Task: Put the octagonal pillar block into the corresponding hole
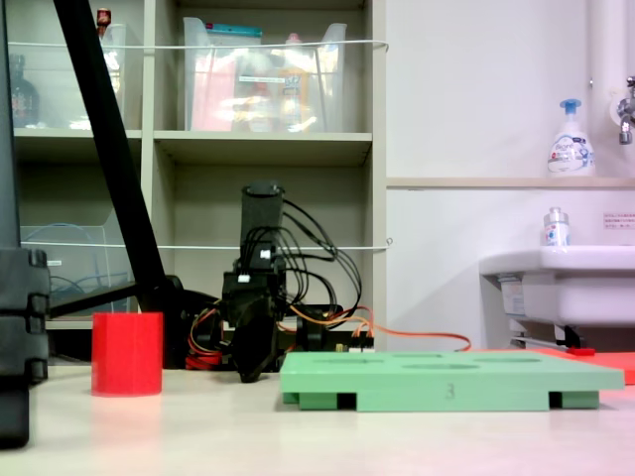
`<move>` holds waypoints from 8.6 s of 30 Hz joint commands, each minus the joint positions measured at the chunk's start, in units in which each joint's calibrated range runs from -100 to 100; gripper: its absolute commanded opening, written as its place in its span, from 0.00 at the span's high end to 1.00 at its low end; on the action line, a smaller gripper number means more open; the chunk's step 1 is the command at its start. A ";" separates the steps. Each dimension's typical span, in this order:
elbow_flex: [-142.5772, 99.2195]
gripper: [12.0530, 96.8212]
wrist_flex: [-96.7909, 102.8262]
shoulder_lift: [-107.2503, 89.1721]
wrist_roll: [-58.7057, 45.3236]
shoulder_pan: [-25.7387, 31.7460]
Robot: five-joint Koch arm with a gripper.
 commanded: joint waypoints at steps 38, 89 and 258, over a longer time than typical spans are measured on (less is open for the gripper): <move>-0.18 0.60 -28.46 -0.41 34.04 -10.50; 117.27 0.27 -92.59 88.28 36.09 -11.43; 171.60 0.43 -92.88 134.92 55.34 18.17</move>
